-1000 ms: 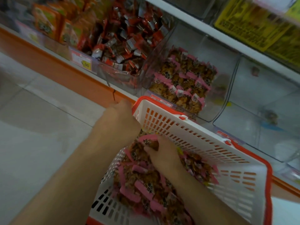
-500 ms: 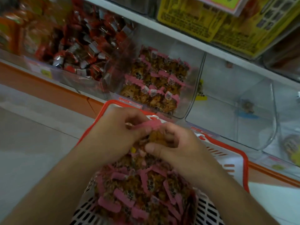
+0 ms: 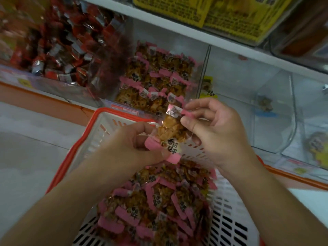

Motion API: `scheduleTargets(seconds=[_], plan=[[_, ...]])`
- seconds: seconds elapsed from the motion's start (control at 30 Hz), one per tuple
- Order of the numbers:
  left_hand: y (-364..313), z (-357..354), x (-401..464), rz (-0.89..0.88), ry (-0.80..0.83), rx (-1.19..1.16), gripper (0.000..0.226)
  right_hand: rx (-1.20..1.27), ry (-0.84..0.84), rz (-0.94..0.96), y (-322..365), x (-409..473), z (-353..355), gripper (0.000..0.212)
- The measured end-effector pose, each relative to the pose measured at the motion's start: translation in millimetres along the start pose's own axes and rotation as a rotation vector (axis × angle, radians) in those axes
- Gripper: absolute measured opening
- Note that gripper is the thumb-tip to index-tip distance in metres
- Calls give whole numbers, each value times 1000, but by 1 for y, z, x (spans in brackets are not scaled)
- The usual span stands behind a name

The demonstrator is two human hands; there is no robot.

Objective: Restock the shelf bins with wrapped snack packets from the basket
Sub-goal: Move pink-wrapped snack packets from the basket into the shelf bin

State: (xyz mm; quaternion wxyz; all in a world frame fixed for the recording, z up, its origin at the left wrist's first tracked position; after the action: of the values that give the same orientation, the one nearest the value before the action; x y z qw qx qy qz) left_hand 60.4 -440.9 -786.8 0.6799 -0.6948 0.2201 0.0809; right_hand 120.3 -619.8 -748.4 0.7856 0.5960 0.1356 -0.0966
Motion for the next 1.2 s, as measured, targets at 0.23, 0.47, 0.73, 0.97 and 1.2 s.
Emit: scheduleTargets(seconds=[0.23,0.47,0.73,0.97,1.2], plan=[[-8,1,1,-24,-98,68,25,-122,143,108,9,-4,-14,24],[-14,19,-1,-136,-277,-26,21,13,146,31,-4,-17,-24,43],[-38,45,-5,-225,-377,360,18,-63,64,23,-5,-15,-36,49],[-19,115,-22,93,-604,795,64,-166,-136,85,35,56,-63,39],[13,105,-14,243,-403,744,78,-358,-293,37,41,154,-81,32]])
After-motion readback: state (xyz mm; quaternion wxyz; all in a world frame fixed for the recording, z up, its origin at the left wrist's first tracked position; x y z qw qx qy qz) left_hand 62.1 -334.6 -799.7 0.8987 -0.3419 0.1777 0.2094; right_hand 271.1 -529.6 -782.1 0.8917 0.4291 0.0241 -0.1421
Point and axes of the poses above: each hand's wrist, its own x-axis towards the middle knuckle, its own z-axis out of the back of the hand, y = z × x, the point moved 10 cm from there along x, towards the middle knuckle, and after that the axes turned 7 degrees about -z, right-handed, at the moved point
